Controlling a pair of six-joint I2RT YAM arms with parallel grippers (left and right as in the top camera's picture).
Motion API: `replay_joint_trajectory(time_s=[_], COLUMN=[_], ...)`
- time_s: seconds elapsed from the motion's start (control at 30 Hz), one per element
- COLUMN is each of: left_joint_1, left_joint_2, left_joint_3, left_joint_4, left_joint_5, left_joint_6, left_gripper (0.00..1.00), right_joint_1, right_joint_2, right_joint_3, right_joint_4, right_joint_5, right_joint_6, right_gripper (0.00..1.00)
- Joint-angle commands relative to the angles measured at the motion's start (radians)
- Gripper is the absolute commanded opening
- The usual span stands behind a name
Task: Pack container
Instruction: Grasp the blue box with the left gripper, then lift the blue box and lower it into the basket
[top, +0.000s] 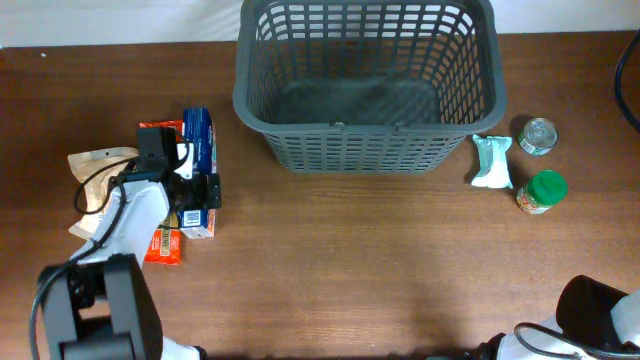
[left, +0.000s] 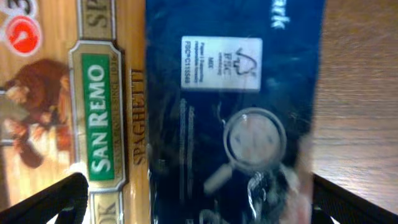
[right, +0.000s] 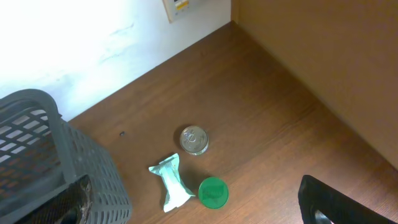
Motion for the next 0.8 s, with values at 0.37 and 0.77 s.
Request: replay_joint_trajectory(time_s=[0.37, 0.77], left_joint_1=[0.001, -0.020], left_joint_2=[0.048, -0.093], left_joint_3=[0.111, 0.832], left_joint_4=[-0.029, -0.132], left_joint_5=[-0.026, 0.087], left_joint_6=[0.024, 0.316], left_gripper=[0.02, 0.01], right_joint_1=[-0.005, -0.005], right_joint_2=[0.000, 0.000], right_joint_3=[-0.005, -0.004], right_joint_4=[0.000, 0.000], right_joint_5=[0.012, 0.012], right_joint_6=[0.004, 0.004], right_gripper=[0.99, 0.99])
